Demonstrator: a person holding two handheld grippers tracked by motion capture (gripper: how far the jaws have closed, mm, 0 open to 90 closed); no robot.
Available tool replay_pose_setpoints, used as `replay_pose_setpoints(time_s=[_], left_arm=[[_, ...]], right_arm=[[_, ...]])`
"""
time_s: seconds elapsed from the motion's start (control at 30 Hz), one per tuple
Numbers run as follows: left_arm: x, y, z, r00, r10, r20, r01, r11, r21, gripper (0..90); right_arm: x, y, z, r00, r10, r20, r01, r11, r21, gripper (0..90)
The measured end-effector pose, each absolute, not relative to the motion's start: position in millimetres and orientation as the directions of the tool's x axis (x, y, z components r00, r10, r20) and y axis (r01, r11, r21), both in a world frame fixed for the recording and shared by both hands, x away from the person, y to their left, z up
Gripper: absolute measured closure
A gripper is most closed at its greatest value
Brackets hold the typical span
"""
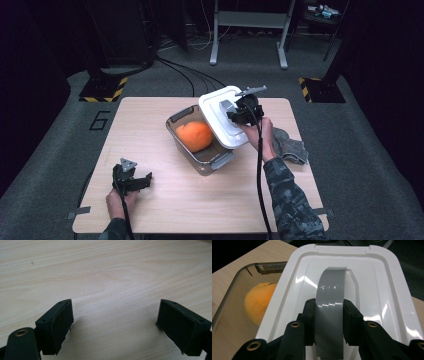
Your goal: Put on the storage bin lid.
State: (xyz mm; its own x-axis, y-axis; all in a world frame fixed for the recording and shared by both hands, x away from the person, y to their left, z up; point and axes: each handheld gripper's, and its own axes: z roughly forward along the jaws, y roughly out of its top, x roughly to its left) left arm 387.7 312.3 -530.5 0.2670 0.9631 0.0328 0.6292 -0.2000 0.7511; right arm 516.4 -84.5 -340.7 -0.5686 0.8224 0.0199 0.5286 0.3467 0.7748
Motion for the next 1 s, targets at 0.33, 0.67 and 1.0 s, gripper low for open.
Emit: replay_pose_setpoints(time_s=[0.33,0.67,1.0], left_arm=[[388.0,312.4,-530.7,0.265,0.964,0.029,0.627,-0.195,0.754,13.5],[388.2,313.5,-530.2,0.273,0.961,0.032,0.631,-0.204,0.748,13.5],[388.0,313.7,-530.1,0.277,0.960,0.040,0.632,-0.213,0.745,13.5]], right_arm=[[509.4,-60.8,-337.8,-0.603,0.798,0.022,0.517,0.369,0.773,67.2],[503.7,-44.3,-339.1,-0.643,0.765,0.031,0.505,0.394,0.768,67.2],[501.2,-21.5,-346.1,-0.683,0.729,0.042,0.498,0.423,0.757,67.2]])
